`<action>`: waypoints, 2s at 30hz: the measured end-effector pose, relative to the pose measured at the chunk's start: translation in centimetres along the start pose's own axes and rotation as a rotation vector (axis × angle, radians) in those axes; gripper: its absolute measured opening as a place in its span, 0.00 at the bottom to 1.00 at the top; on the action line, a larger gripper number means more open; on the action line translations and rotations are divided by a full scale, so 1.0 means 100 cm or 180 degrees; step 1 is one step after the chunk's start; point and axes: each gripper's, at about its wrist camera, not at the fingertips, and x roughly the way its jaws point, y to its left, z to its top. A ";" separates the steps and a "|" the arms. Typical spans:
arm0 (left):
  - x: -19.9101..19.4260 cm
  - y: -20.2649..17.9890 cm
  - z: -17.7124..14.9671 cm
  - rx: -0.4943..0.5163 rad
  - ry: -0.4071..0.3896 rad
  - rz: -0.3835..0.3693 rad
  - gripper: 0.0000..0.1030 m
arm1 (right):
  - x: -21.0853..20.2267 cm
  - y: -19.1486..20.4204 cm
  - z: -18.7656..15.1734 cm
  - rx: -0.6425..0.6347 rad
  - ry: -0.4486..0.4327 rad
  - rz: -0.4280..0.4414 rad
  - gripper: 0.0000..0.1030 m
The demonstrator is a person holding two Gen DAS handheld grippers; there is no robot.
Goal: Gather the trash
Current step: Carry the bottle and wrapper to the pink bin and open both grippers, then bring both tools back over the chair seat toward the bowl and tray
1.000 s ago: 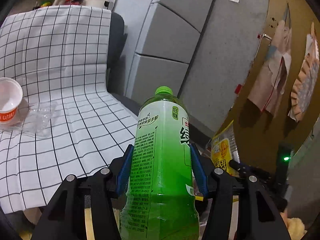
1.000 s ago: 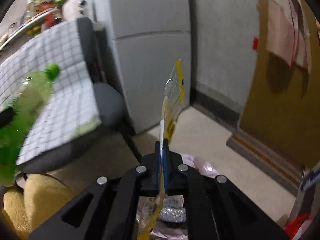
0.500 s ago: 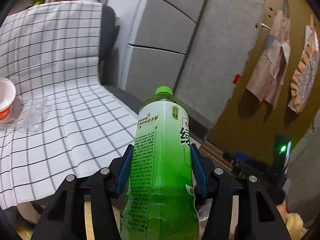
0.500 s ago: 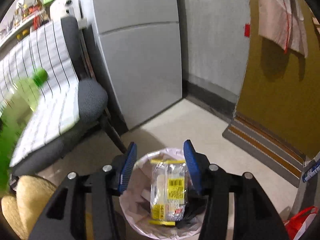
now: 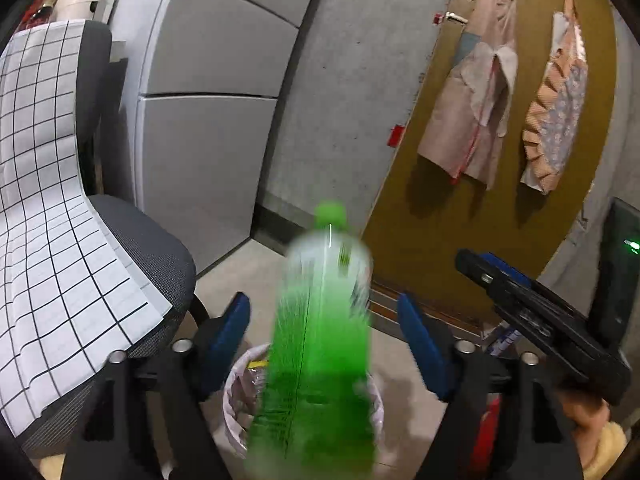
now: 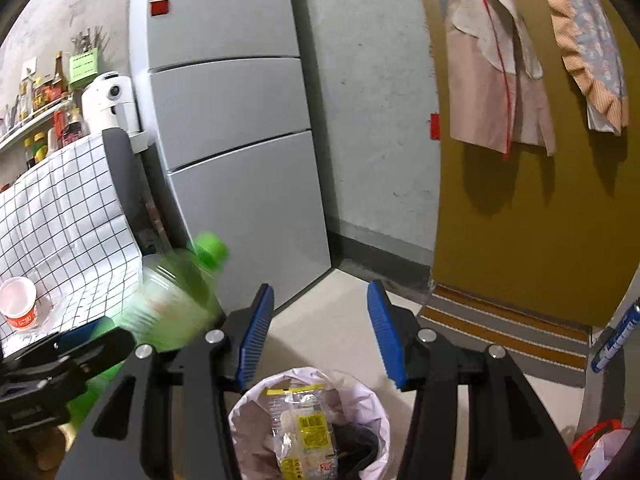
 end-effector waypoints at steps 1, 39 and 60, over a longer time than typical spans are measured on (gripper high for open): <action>0.002 0.002 -0.001 -0.0016 0.0030 0.0015 0.76 | 0.002 -0.001 -0.003 -0.0003 0.0035 0.0004 0.47; -0.277 0.245 -0.061 -0.1112 -0.0569 0.2795 0.76 | 0.044 0.352 -0.021 -0.1488 0.0572 0.2002 0.29; -0.306 0.319 -0.075 -0.1583 -0.0558 0.3198 0.76 | 0.164 0.470 -0.066 -0.1100 0.1922 0.2161 0.22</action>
